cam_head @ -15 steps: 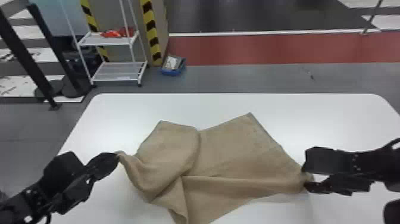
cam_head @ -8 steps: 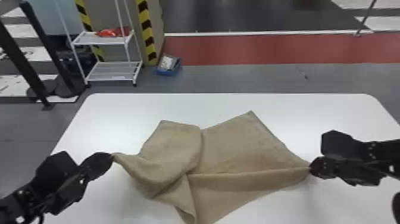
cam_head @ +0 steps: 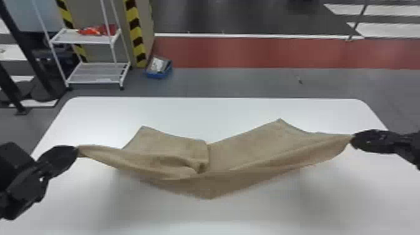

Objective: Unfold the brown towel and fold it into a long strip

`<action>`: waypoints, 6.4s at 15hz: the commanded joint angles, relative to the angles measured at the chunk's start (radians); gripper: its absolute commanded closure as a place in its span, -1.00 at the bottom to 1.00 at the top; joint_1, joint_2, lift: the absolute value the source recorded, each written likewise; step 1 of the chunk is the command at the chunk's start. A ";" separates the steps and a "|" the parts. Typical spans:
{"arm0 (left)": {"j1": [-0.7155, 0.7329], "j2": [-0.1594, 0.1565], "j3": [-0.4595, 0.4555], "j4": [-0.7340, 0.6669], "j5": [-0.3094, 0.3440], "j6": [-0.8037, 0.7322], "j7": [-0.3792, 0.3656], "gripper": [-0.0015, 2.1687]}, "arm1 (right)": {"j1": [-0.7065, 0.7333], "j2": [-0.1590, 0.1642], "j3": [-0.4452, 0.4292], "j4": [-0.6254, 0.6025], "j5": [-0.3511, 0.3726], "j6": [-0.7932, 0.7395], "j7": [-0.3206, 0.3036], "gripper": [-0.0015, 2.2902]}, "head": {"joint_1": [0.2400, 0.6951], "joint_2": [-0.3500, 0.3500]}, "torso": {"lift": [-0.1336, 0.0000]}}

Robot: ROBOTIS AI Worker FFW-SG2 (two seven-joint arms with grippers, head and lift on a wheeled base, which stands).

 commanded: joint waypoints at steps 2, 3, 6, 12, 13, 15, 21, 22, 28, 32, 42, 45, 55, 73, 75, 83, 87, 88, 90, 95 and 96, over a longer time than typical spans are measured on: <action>-0.005 -0.003 -0.011 -0.059 0.002 0.026 -0.001 0.32 | 0.067 -0.004 -0.119 -0.158 -0.152 0.294 0.003 0.81 | 1.00 -0.14 | -0.83; -0.020 -0.003 -0.019 -0.063 0.003 0.041 -0.002 0.32 | 0.058 -0.004 -0.159 -0.169 -0.198 0.361 0.003 0.81 | 1.00 -0.15 | -0.83; -0.146 -0.003 -0.091 -0.046 -0.024 0.173 -0.024 0.32 | -0.054 0.004 -0.176 -0.160 -0.262 0.493 0.003 0.81 | 1.00 -0.22 | -0.83; -0.614 -0.003 -0.272 0.373 -0.102 0.410 0.036 0.32 | -0.365 0.070 0.039 0.084 -0.144 0.493 0.003 0.81 | 0.80 -0.18 | -0.83; -0.705 -0.003 -0.273 0.455 -0.104 0.449 0.064 0.32 | -0.434 0.072 0.065 0.153 -0.119 0.490 0.003 0.81 | 0.71 -0.16 | -0.83; -0.833 -0.003 -0.260 0.557 -0.104 0.495 0.119 0.32 | -0.560 0.078 0.076 0.266 -0.092 0.475 0.003 0.81 | 0.53 -0.12 | -0.83; -0.705 -0.003 -0.143 0.282 -0.041 0.526 0.117 0.32 | -0.557 0.024 -0.050 0.204 -0.170 0.462 -0.023 0.81 | -0.15 -0.04 | -0.83; -0.617 -0.003 -0.115 0.215 -0.003 0.508 0.117 0.32 | -0.482 0.010 -0.096 0.167 -0.210 0.447 -0.009 0.81 | -0.15 -0.05 | -0.83; -0.097 -0.003 -0.019 0.115 0.117 -0.032 0.160 0.32 | 0.053 0.046 -0.256 0.084 -0.268 -0.050 0.003 0.81 | 0.80 -0.18 | -0.83; 0.092 -0.003 0.052 0.179 0.160 -0.345 0.147 0.32 | 0.253 0.047 -0.311 0.104 -0.288 -0.262 0.003 0.81 | 1.00 -0.34 | -0.83; -0.123 -0.003 -0.034 0.254 -0.009 -0.124 0.016 0.32 | 0.067 -0.042 -0.234 0.265 -0.196 0.011 0.003 0.81 | 1.00 -0.59 | -0.83; -0.257 -0.003 -0.071 0.362 -0.064 -0.072 0.002 0.32 | -0.048 -0.062 -0.167 0.329 -0.124 0.119 0.003 0.81 | 1.00 -0.57 | -0.83; -0.527 -0.003 -0.194 0.586 -0.225 0.087 -0.015 0.32 | -0.283 -0.109 -0.023 0.549 0.014 0.168 0.003 0.81 | 1.00 -0.57 | -0.83; -0.355 -0.003 -0.120 0.511 0.006 0.035 0.249 -0.97 | -0.230 0.032 -0.029 0.464 -0.066 0.091 -0.318 -0.94 | 1.00 -0.39 | -0.83; -0.281 -0.003 -0.060 0.458 0.192 -0.002 0.272 -0.97 | -0.164 0.076 -0.072 0.369 -0.122 0.091 -0.396 -0.94 | 1.00 -0.39 | -0.83; -0.037 -0.003 0.033 0.480 0.706 -0.437 0.384 -0.97 | 0.317 0.338 -0.079 -0.002 -0.449 -0.317 -0.770 -0.93 | 1.00 -0.18 | -0.83; 0.072 -0.003 -0.046 0.451 0.796 -0.560 0.432 -0.97 | 0.486 0.338 0.168 -0.066 -0.426 -0.627 -1.158 -0.92 | 1.00 -0.15 | -0.83; 0.099 -0.003 -0.065 0.439 0.796 -0.575 0.467 -0.97 | 0.509 0.338 0.249 -0.071 -0.397 -0.651 -1.241 -0.92 | 1.00 -0.14 | -0.83; 0.145 -0.003 -0.102 0.409 0.790 -0.575 0.550 -0.97 | 0.521 0.338 0.369 -0.062 -0.319 -0.658 -1.312 -0.92 | 1.00 -0.05 | -0.83; 0.197 -0.003 -0.272 0.369 0.652 -0.560 0.823 -0.97 | 0.564 0.338 0.533 -0.011 -0.285 -0.780 -1.348 -0.92 | 1.00 0.33 | -0.83; 0.201 -0.003 -0.278 0.366 0.648 -0.560 0.844 -0.97 | 0.567 0.338 0.546 -0.002 -0.279 -0.802 -1.348 -0.92 | 1.00 0.33 | -0.83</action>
